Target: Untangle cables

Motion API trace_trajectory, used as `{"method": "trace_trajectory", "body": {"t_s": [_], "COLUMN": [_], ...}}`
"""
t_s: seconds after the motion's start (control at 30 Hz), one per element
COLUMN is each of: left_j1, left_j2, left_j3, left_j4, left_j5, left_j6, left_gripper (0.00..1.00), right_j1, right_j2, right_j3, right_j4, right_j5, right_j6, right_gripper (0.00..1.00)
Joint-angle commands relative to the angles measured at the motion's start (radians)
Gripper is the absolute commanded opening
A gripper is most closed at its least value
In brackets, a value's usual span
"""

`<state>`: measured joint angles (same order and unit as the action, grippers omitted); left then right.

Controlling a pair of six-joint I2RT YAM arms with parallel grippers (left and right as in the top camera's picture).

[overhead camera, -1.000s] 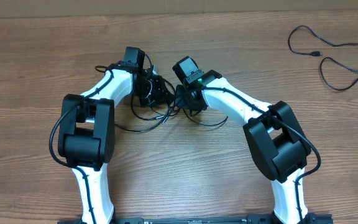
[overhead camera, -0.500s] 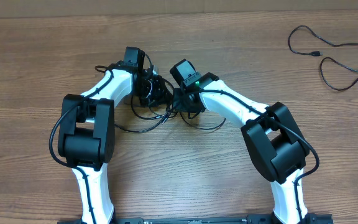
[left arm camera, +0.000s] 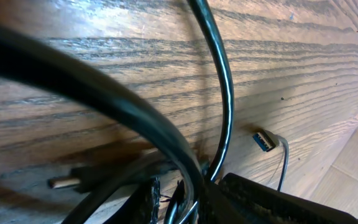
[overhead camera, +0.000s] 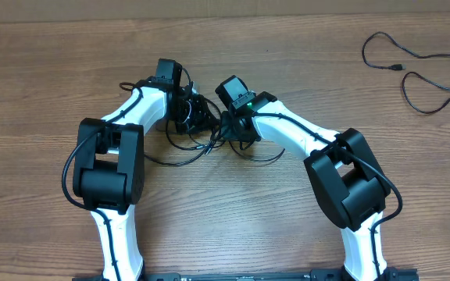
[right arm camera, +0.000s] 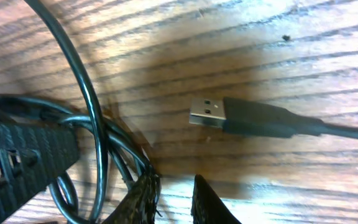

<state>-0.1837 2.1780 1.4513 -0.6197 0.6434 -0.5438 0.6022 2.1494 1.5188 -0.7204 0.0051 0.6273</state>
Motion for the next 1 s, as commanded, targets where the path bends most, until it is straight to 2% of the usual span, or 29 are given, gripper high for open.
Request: {"method": "trace_trajectory", "body": {"t_s": [0.0, 0.2, 0.33, 0.5, 0.67, 0.73, 0.83, 0.9, 0.97], "left_j1": [-0.006, -0.006, -0.005, -0.005, -0.005, -0.005, -0.005, -0.004, 0.0], "left_j2": [0.026, 0.026, 0.026, 0.026, 0.026, 0.026, 0.024, 0.016, -0.008], "left_j3": [-0.005, -0.005, -0.005, -0.005, -0.005, -0.005, 0.004, 0.034, 0.1], "left_j4": [-0.005, -0.003, -0.003, -0.003, -0.003, -0.003, -0.004, -0.033, -0.109], "left_j5": [-0.049, -0.048, -0.087, -0.157, -0.212, -0.225, -0.22, -0.231, -0.302], "left_j6": [0.017, 0.017, 0.016, -0.011, -0.021, -0.021, -0.016, -0.01, -0.01], "left_gripper": [0.23, 0.24, 0.31, 0.37, 0.39, 0.38, 0.31, 0.31, 0.29], "right_j1": [-0.009, 0.04, 0.049, -0.019, -0.047, -0.046, -0.045, -0.048, -0.053], "right_j2": [0.023, 0.056, 0.069, 0.069, 0.069, 0.069, 0.069, 0.069, 0.069], "right_j3": [-0.022, -0.022, -0.013, 0.089, 0.093, 0.093, 0.093, 0.093, 0.093], "right_j4": [-0.031, -0.034, -0.024, -0.208, -0.258, -0.251, -0.246, -0.243, -0.244], "right_j5": [0.047, 0.039, 0.089, 0.117, 0.075, 0.071, 0.06, 0.052, 0.045], "right_j6": [-0.007, -0.01, -0.026, -0.01, -0.006, -0.006, -0.007, -0.007, -0.007], "right_gripper": [0.19, 0.19, 0.19, 0.16, 0.16, 0.16, 0.16, 0.16, 0.16]}}
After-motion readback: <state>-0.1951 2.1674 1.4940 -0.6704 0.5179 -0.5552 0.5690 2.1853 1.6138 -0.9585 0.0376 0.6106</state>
